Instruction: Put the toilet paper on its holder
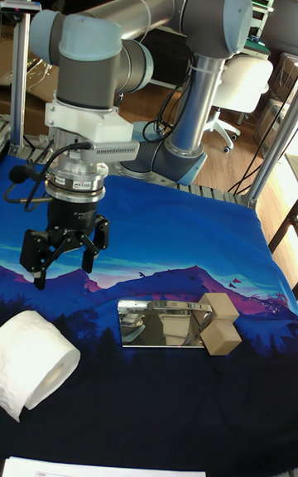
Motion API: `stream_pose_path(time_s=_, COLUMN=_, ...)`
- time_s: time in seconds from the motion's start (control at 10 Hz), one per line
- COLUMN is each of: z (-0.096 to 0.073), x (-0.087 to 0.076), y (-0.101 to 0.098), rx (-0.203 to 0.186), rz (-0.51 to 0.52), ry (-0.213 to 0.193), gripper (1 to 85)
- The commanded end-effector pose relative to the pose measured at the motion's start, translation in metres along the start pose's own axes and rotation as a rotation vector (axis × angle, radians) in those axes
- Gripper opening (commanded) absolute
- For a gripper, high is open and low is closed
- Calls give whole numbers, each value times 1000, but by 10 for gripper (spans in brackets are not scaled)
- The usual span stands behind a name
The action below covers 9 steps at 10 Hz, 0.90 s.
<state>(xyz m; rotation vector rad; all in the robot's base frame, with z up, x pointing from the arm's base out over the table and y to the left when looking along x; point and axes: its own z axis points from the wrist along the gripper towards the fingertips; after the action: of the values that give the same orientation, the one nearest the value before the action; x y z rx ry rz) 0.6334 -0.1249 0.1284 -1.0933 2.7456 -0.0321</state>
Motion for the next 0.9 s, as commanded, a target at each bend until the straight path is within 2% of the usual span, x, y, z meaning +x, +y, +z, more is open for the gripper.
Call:
stream_pose_path(time_s=0.0, z=6, x=13, y=-19, rx=-22, rz=-114, ry=40, gripper=850)
stream_pose_path(time_s=0.1, z=11, x=13, y=-25, rx=-15, rz=-137, ry=46, gripper=850)
stream_pose_path(time_s=0.3, z=20, x=10, y=-26, rx=-25, rz=-120, ry=41, gripper=850)
stream_pose_path(time_s=0.4, z=27, x=6, y=-31, rx=-15, rz=-122, ry=32, gripper=850)
stream_pose_path(time_s=0.5, z=34, x=-3, y=-45, rx=20, rz=-147, ry=10, gripper=850)
stream_pose_path(time_s=0.8, z=40, x=-16, y=-62, rx=19, rz=-178, ry=-7, gripper=850)
